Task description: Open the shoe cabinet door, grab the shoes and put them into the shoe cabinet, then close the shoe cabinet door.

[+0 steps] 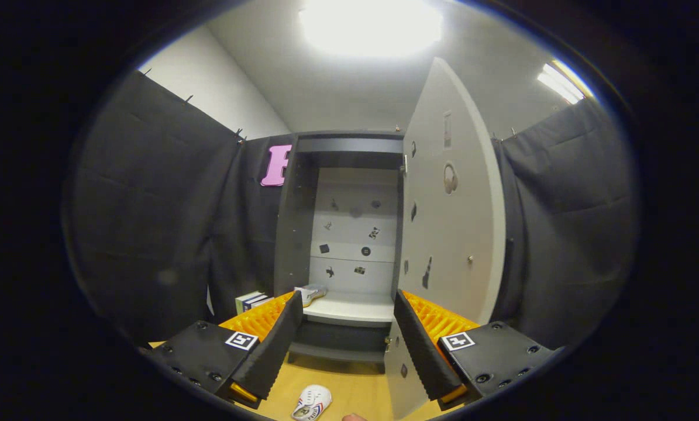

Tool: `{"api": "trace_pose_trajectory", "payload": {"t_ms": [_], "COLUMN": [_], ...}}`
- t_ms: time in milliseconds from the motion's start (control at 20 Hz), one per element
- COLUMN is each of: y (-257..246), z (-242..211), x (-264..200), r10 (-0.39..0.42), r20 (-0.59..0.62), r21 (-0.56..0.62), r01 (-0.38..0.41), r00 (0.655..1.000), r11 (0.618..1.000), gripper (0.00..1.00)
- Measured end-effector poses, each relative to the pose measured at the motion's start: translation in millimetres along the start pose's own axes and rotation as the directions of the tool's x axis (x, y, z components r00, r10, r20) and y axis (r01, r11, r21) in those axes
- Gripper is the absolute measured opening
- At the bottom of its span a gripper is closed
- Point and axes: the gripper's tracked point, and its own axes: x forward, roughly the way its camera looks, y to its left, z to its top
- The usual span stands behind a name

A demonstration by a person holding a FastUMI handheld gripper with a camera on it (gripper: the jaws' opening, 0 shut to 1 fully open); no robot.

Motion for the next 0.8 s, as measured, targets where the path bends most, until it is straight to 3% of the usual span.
{"api": "trace_pose_trajectory", "payload": {"t_ms": [350,800], "y": [42.9,79.3], "z": [-86.7,-225.0], "x": [26.6,53.0], "r10": [0.075,0.135], "r20": [-0.206,-0.442], "r21": [0.076,0.088], "r01": [-0.060,-0.107], "r00": [0.976,0.887], "r11": [0.995,0.990], "gripper": [0.98,0.98]}}
